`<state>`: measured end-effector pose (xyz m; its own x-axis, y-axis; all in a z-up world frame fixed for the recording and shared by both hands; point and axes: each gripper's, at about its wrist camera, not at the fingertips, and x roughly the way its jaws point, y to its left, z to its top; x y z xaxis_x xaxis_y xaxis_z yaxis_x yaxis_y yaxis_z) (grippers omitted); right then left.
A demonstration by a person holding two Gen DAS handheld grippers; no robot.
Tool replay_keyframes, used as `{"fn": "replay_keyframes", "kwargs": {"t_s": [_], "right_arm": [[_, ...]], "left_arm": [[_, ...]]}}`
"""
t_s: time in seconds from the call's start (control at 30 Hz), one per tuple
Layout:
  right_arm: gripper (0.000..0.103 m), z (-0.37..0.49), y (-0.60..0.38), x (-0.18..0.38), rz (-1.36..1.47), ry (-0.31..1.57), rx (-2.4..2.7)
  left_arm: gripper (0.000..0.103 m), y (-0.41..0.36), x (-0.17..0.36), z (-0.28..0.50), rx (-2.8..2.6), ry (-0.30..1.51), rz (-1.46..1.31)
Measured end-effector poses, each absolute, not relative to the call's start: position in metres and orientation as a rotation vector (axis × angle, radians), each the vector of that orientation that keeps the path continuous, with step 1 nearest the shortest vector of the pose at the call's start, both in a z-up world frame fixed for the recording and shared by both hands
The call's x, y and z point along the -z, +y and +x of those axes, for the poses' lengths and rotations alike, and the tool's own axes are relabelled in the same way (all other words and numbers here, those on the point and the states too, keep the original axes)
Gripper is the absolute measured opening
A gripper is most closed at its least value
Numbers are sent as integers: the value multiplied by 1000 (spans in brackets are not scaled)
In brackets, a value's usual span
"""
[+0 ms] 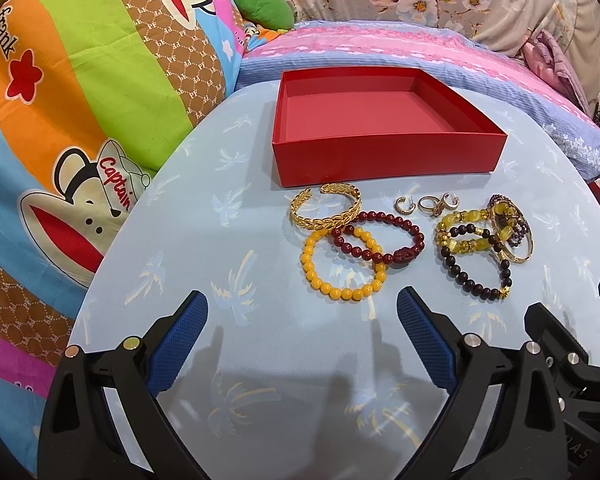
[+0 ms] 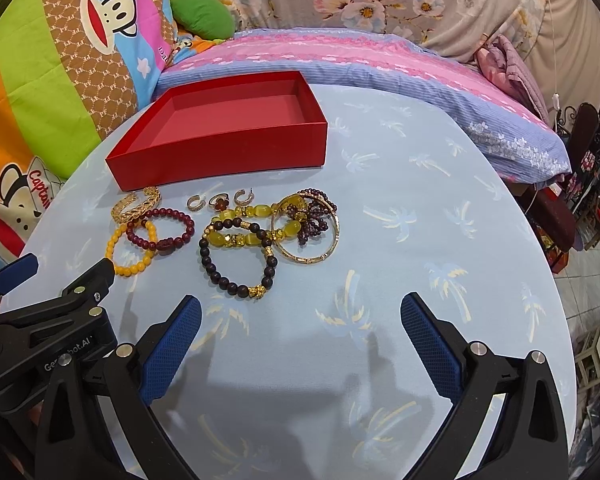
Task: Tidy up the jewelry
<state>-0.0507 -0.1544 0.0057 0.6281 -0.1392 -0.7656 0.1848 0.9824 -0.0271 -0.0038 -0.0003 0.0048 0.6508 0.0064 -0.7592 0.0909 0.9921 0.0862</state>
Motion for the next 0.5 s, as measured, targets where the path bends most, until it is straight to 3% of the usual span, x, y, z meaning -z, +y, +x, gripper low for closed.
{"fn": "replay_keyframes", "kwargs": {"t_s": [0.5], "right_arm": [[96, -51, -154, -4, 57, 874, 185]], "left_arm": [[91, -1, -4, -4, 48, 861, 120]]}}
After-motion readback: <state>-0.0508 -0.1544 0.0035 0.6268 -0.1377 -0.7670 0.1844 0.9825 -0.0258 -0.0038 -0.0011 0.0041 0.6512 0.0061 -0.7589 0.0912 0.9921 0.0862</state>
